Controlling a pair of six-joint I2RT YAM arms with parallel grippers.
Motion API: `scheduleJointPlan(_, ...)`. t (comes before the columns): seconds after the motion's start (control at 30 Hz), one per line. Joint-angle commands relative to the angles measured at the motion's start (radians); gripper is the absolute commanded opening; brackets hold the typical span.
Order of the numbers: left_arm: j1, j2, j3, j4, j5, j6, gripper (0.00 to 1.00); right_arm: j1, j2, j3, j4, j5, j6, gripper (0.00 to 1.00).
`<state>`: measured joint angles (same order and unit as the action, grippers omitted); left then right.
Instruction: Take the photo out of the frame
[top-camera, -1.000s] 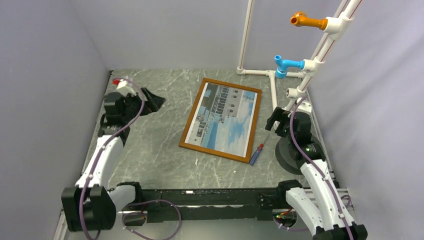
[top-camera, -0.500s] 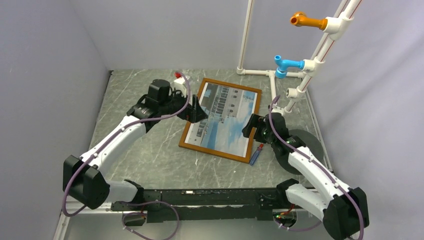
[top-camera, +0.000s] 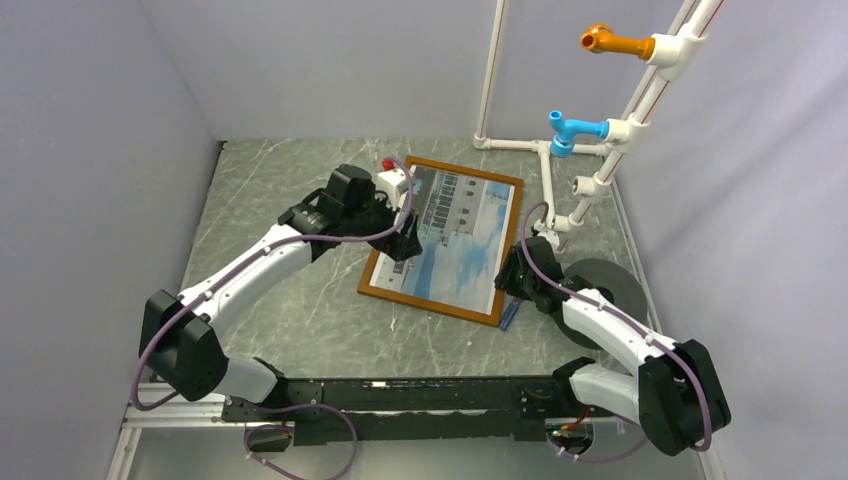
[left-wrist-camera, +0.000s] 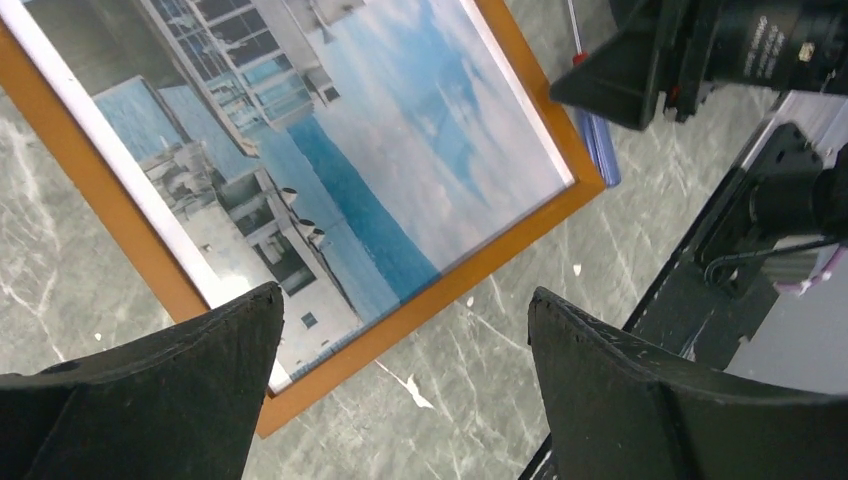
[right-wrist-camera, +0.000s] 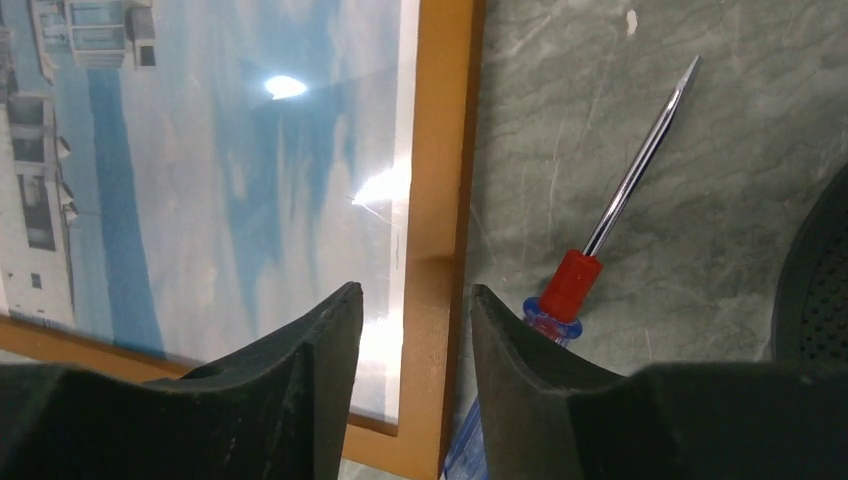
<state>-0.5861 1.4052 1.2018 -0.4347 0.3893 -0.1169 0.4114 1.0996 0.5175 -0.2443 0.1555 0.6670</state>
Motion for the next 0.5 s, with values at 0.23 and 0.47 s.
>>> scheduleJointPlan(0.23,-0.188,-0.032,0.003,-0.055,-0.175,0.156,0.98,0.003,0.065,-0.074,0.186,0.025,0.048,0.4)
scheduleJointPlan(0.47,-0.26,0.004,0.011,-0.07,-0.209,0.169,0.99,0.003,0.1,-0.111,0.24,0.009,0.06,0.37)
